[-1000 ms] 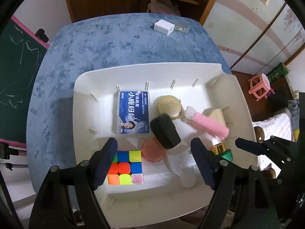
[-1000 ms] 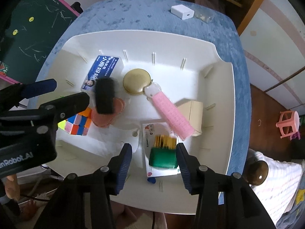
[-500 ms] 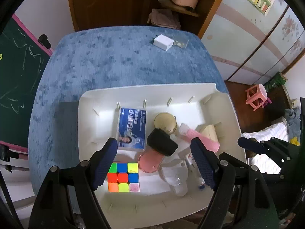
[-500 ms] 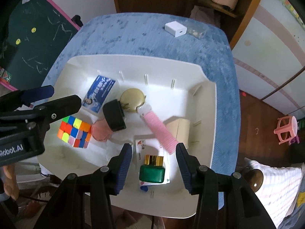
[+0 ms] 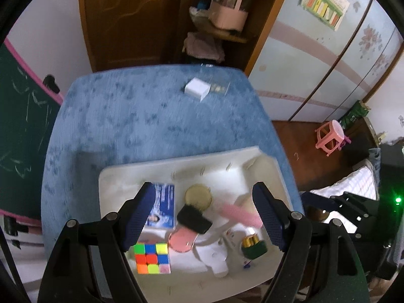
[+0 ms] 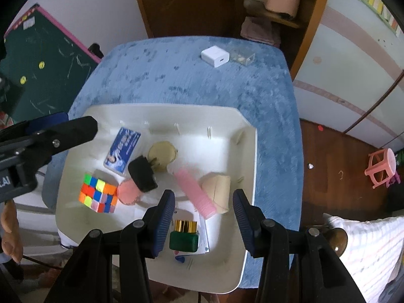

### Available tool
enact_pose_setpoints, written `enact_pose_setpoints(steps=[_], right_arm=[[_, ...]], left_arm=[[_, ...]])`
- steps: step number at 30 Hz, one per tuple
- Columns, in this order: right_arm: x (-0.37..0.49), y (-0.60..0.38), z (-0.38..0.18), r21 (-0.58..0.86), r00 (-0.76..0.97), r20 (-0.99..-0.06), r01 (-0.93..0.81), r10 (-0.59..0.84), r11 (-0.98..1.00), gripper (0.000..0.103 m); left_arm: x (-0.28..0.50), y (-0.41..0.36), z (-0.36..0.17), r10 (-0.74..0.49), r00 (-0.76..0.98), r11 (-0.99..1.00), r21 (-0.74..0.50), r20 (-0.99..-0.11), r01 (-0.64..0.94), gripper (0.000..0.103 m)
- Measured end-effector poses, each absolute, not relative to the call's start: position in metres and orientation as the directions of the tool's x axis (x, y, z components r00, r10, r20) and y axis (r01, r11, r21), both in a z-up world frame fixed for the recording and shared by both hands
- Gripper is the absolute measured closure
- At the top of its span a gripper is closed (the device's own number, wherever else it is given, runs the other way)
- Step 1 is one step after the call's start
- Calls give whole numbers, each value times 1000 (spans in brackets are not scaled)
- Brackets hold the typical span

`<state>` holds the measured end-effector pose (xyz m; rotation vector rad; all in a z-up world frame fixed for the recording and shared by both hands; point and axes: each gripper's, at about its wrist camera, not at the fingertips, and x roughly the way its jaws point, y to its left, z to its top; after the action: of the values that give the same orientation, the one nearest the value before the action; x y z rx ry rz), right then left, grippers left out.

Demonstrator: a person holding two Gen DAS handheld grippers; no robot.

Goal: Organize rigid objects
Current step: 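Move the left tool to the white adapter while the right tool reaches the clear box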

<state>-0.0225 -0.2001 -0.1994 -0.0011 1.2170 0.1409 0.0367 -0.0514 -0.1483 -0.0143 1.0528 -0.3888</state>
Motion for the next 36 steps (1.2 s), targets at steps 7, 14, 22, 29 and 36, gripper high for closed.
enact_pose_setpoints(steps=[7, 14, 22, 29, 36], right_arm=[[-2, -220, -166, 126, 390, -909, -85, 150, 988, 54], [37, -241, -119, 118, 474, -869, -82, 143, 990, 54], [93, -255, -72, 81, 558, -822, -86, 115, 993, 44], [152, -267, -66, 110, 556, -823, -36, 112, 993, 43], [223, -281, -104, 231, 464, -868, 62, 177, 971, 43]], left_arm=[[62, -56, -82, -308, 549, 932, -130, -777, 339, 21], [103, -62, -36, -288, 616, 939, -88, -733, 333, 20], [157, -71, -35, -278, 572, 941, -100, -772, 322, 20], [213, -97, -72, -256, 486, 931, -77, -835, 358, 20], [261, -121, -134, -230, 401, 887, -22, -887, 461, 20]])
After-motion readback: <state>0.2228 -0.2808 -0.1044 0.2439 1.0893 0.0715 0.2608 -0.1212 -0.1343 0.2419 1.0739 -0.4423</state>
